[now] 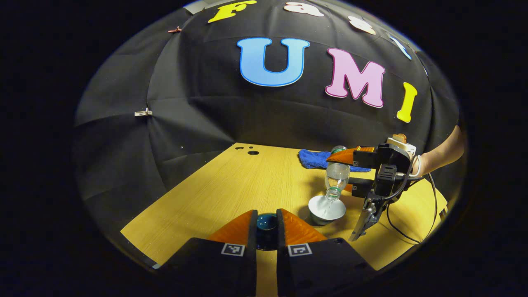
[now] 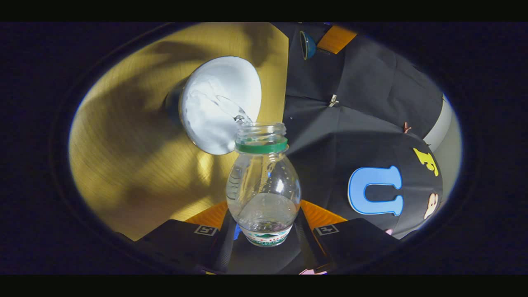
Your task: Open the teacup lid with one hand, grasp the water bottle and pour water into the teacup with the other hand; after pouring, place the water bottle on the coaster and then close the teacup lid.
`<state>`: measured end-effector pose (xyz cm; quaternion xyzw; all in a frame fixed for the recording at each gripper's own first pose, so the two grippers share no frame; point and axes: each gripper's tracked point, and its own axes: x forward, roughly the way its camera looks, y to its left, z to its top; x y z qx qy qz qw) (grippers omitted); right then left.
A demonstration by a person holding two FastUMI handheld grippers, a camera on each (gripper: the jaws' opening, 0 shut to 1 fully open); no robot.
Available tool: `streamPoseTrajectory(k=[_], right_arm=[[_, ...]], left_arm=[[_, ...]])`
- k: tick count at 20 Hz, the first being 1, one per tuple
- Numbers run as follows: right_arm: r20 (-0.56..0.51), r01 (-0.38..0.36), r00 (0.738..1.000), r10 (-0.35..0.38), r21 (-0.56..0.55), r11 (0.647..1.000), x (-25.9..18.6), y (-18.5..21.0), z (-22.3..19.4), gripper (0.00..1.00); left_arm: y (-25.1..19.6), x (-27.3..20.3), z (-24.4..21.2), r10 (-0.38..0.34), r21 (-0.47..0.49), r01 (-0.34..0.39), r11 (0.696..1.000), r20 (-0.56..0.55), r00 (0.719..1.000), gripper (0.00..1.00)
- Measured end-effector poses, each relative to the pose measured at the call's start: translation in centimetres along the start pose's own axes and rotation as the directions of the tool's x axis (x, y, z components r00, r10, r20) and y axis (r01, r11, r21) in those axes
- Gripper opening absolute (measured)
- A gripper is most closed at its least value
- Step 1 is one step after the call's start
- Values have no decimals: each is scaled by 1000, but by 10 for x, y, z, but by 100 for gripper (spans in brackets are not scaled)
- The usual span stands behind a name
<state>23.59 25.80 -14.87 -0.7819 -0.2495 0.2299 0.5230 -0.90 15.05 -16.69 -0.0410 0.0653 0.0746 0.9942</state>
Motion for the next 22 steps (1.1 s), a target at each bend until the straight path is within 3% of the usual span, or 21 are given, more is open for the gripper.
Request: streamPoseTrajectory(k=[11,12,15,17,22], right_arm=[[-4,17,1000,-17,-62,998,3,-6,-4,70],[-2,18,1000,-18,-69,997,4,-7,-3,70],[4,23,1000,-23,-78,997,3,-10,-2,70],[9,28,1000,-27,-86,996,1,-11,0,70],[9,44,999,-43,-104,994,2,-16,-2,70]], left_arm=[[-5,-3,-2,-6,4,6,1000,-1,1000,24],[-5,-3,-2,-5,2,5,1000,-1,1000,20],[-6,-3,-3,-5,-3,5,1000,-2,1000,24],[-6,-4,-4,-5,-2,5,1000,-3,1000,20],[-4,-7,-5,-2,-3,2,1000,-8,1000,24]])
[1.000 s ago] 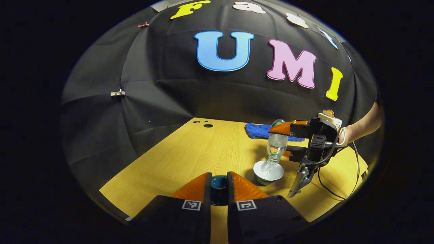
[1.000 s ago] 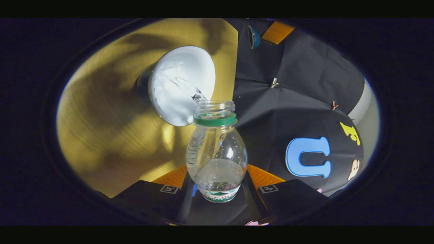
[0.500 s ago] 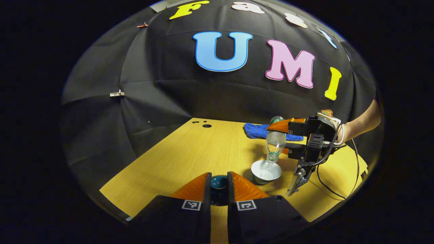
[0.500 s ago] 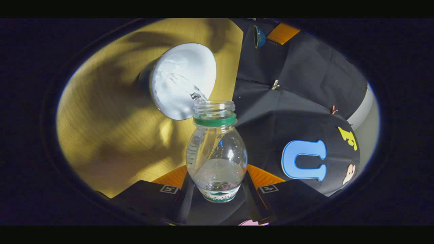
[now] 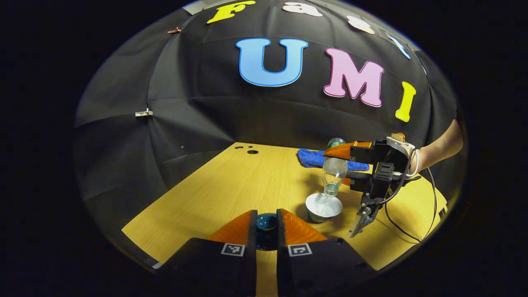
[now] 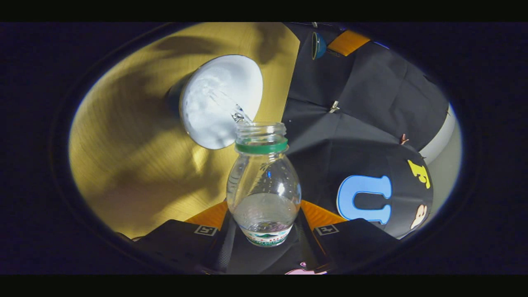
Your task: Open the teacup lid with one hand, grasp the water bottle and pour water into the teacup with the other hand; after pouring, place the water bottle on the coaster and then close the teacup lid.
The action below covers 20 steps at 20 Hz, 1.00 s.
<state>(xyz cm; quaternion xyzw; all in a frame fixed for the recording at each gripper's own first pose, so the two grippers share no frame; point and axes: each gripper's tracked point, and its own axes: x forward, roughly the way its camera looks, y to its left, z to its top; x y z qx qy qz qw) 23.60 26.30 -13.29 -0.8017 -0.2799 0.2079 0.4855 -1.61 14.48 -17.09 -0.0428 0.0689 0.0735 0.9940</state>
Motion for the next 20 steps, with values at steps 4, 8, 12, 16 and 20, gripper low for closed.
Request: streamPoseTrajectory(k=[4,8,12,16,20], right_arm=[[-2,18,1000,-18,-15,1000,-4,-5,-3,70],[-6,43,999,-43,-26,999,-2,-11,-4,70],[0,53,999,-53,-49,997,-2,-17,-6,70],[6,58,998,-58,-63,996,1,-20,-8,70],[24,67,998,-65,-81,994,3,-29,-6,70]], left_arm=[[0,-1,0,0,-1,0,1000,2,1000,24],[-1,-1,1,-5,3,5,1000,2,1000,24],[-2,0,3,-9,6,9,1000,8,1000,24],[-2,0,3,-9,8,9,1000,11,1000,24],[-1,-1,3,-4,7,4,1000,12,1000,27]])
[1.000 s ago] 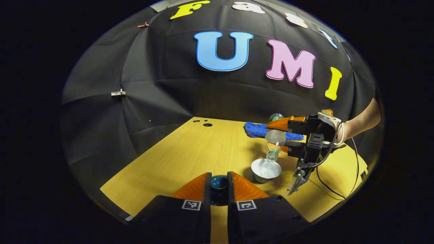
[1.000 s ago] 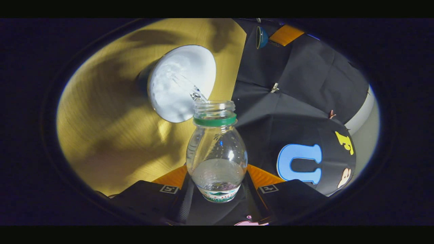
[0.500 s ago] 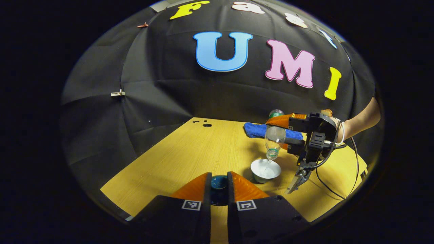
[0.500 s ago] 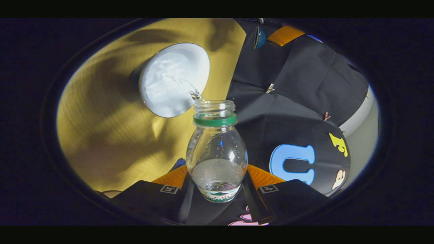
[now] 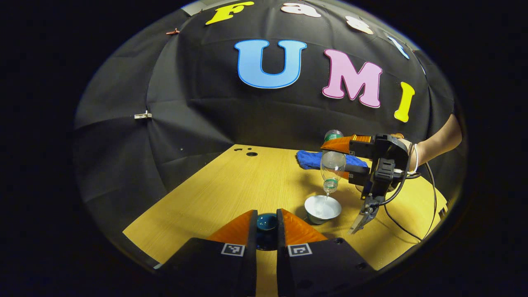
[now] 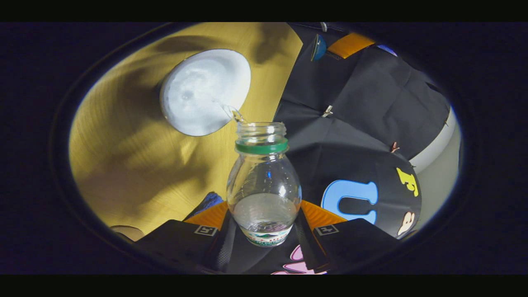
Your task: Open the teacup lid with one hand, grasp the water bottle and pour water into the teacup with the other hand; after pouring, place the water bottle on the coaster and then close the teacup lid.
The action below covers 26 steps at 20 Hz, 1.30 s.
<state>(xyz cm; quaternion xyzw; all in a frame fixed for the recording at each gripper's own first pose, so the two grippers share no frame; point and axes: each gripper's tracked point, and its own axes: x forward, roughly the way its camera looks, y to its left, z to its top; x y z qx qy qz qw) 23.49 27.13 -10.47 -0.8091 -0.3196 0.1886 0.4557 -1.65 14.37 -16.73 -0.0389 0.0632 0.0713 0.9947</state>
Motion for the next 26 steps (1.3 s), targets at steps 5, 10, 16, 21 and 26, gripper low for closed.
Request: streamPoseTrajectory(k=[5,10,16,21,26], right_arm=[[21,15,1000,-14,-29,999,4,-10,0,70],[47,22,999,-19,-61,998,5,-13,5,70],[57,21,998,-16,-84,996,6,-9,7,70],[68,25,997,-19,-92,995,7,-9,12,70],[71,27,997,-20,-95,995,5,-10,13,70]], left_arm=[[3,-1,2,15,-2,-15,1000,7,1000,24],[4,-4,2,21,5,-22,1000,12,1000,24],[0,-4,-2,22,8,-22,1000,6,1000,24],[-5,-3,-2,18,23,-18,1000,11,1000,24],[-7,-4,-2,18,22,-18,1000,10,1000,24]])
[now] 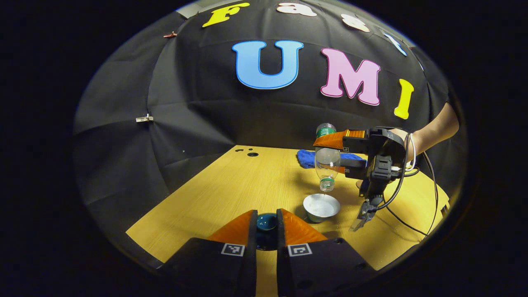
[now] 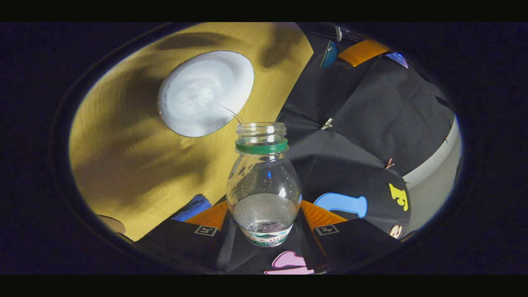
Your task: Open the teacup lid with one hand, grasp the water bottle and pour water into the teacup with the other hand; after pouring, place the water bottle on the coaster and then close the teacup lid.
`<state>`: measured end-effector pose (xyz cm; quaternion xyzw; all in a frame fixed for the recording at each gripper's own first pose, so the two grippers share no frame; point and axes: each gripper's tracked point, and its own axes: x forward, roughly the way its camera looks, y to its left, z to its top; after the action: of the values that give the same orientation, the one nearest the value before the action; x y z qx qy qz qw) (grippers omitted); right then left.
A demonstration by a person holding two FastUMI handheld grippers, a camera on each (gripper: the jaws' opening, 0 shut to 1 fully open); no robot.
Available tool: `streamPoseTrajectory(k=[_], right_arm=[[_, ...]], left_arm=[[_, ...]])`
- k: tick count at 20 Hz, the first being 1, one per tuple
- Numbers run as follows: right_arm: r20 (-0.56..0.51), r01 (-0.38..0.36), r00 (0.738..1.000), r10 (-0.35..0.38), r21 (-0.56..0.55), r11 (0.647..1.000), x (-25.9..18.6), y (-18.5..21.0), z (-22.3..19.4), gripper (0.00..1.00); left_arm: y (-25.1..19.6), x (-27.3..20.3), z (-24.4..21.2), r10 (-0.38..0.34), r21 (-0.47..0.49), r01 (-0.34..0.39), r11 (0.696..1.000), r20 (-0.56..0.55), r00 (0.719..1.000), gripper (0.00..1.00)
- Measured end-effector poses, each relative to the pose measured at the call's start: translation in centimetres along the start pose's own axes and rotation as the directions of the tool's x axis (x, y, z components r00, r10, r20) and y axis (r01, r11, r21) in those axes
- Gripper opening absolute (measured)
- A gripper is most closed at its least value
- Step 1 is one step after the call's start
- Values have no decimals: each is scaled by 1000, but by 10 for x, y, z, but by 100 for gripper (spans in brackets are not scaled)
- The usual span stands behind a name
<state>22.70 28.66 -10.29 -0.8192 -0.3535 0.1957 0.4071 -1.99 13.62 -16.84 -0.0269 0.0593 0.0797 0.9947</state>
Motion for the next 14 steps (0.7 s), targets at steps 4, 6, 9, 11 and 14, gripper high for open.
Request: streamPoseTrajectory(k=[4,6,9,11,14], right_arm=[[-15,-9,1000,9,11,1000,0,0,-4,70],[-13,-17,1000,17,12,1000,-2,3,-3,70],[-24,-67,997,69,48,997,-8,16,-4,70],[-49,-88,994,93,96,991,-16,17,-9,70],[-123,-112,981,148,263,958,-24,16,-27,71]], left_arm=[[-4,2,3,0,1,0,1000,3,1000,24],[-4,4,8,0,-4,0,1000,13,1000,24],[-7,9,13,-4,-14,5,1000,23,1000,24],[-8,10,17,-9,-6,9,1000,27,1000,24],[-9,12,22,-16,13,16,1000,30,999,24]])
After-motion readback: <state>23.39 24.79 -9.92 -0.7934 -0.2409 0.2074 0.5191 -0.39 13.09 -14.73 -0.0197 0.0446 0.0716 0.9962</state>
